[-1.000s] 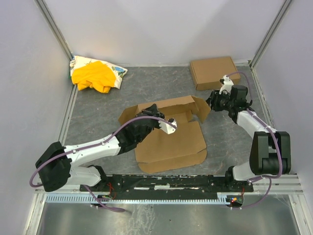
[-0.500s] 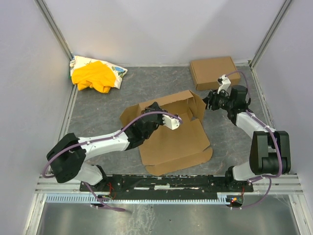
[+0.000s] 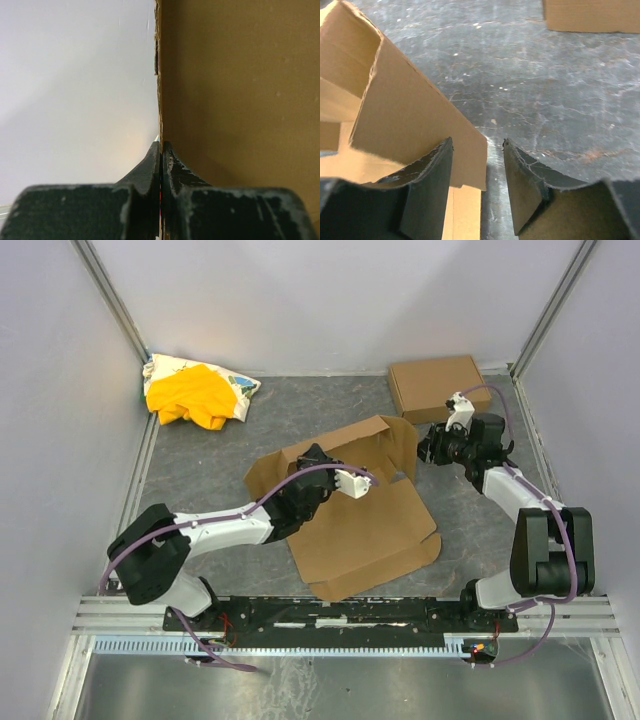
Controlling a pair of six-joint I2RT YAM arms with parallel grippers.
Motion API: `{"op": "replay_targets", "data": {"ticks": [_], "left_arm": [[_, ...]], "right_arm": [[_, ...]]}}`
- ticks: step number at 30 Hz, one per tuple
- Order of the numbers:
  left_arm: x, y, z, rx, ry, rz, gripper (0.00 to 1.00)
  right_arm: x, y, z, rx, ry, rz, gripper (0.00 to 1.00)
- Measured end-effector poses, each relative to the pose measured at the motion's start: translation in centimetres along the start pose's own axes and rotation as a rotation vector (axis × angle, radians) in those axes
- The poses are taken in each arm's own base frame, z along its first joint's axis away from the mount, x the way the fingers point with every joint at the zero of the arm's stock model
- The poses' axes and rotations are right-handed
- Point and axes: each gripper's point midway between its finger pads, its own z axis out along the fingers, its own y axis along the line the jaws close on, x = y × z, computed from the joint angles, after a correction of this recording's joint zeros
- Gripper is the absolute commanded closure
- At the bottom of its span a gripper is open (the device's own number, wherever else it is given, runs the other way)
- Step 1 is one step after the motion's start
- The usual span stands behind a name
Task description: Fold the paper box
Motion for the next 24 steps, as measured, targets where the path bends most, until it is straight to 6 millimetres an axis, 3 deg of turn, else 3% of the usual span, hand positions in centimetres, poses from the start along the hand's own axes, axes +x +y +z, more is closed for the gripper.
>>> {"op": "replay_targets", "data": {"ticks": [5, 8, 10, 13, 19, 24], "left_arm": [[0.0, -0.2, 0.4, 0.002, 0.016, 0.004, 0.97], [0.0, -0.1, 0.4, 0.000, 0.018, 0.004, 0.97], [0.0, -0.1, 0.4, 0.000, 0.019, 0.004, 0.97], [0.0, -0.1, 0.4, -0.001, 0.019, 0.004, 0.97], [-0.1, -0.1, 0.3, -0.001, 0.019, 0.004, 0.97], [-0.3, -0.2, 0.1, -0.003, 0.017, 0.005, 0.97]], "right_arm": [[0.0, -1.7, -1.4, 0.156, 0.023, 0.034, 0.61], [0.1, -0.9, -3.6, 0.188, 0.005, 0.036, 0.79], [0.5, 0.1, -5.0, 0.175, -0.010, 0.035, 0.84], [2.0, 1.2, -5.8, 0.145, 0.000, 0.053, 0.86], [7.8, 1.9, -5.6, 0.103, 0.120, 0.163, 0.86], [10.0, 1.6, -4.5, 0.101, 0.180, 0.247, 0.86]]}}
